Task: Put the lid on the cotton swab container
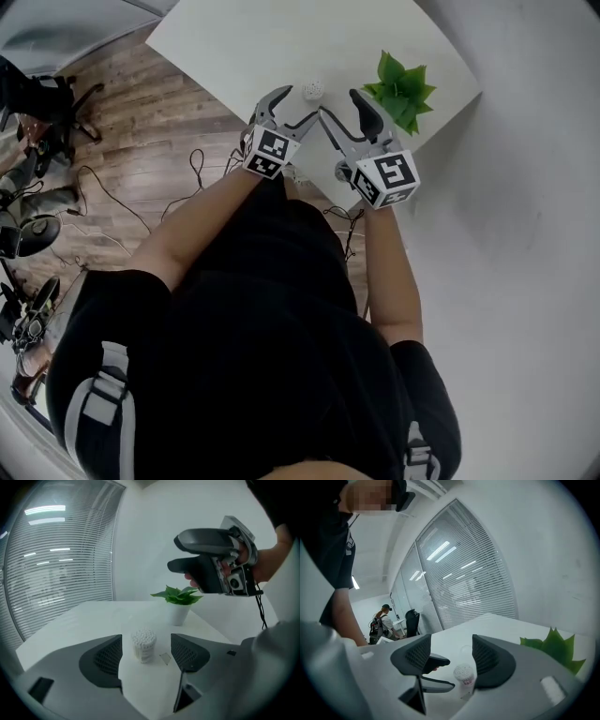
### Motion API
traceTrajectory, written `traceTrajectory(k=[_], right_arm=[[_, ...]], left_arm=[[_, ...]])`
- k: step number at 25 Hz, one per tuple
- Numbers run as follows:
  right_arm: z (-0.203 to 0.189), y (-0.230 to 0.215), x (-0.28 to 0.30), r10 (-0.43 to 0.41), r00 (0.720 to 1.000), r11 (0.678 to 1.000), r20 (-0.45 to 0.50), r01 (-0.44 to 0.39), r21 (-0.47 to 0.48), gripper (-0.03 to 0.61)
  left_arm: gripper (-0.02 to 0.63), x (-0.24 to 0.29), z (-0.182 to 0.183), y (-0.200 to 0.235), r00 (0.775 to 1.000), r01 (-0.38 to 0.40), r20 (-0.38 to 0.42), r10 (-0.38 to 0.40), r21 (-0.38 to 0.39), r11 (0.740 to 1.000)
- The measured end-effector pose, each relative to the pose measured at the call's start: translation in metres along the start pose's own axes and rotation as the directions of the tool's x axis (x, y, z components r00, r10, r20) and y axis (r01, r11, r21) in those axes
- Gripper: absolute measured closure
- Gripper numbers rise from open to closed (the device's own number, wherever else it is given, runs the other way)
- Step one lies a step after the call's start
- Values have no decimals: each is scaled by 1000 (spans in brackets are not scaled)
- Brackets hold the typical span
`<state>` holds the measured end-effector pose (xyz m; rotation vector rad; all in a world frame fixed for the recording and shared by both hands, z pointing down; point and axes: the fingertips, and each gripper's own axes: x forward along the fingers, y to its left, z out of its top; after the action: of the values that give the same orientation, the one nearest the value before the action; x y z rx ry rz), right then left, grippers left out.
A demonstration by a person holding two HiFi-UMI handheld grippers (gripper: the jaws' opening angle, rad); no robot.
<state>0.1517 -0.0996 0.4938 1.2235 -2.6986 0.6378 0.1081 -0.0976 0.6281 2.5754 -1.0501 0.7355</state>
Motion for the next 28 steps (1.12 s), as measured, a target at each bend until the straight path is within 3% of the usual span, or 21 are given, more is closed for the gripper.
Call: traceTrajectory(k=[5,15,21,28], right_arm=[[-12,-4,4,-20,999,1000,-25,20,11,305],[-34,-11,12,-44,997,998,-58,47,50,313],[-42,-16,25,-35,996,997,-85,40,59,319],[-46,-19,49,-11,994,998,-110,18,62,319]], left_arm=[[286,18,-24,-2,999,15,-39,-15,-23,1000],[288,46,-29,7,999,6,-54,-7,-19,1000],[354,48,-30,9,998,19,-54,-18,14,1000],[376,49,-33,11,997,49,-60,-47,30,998]])
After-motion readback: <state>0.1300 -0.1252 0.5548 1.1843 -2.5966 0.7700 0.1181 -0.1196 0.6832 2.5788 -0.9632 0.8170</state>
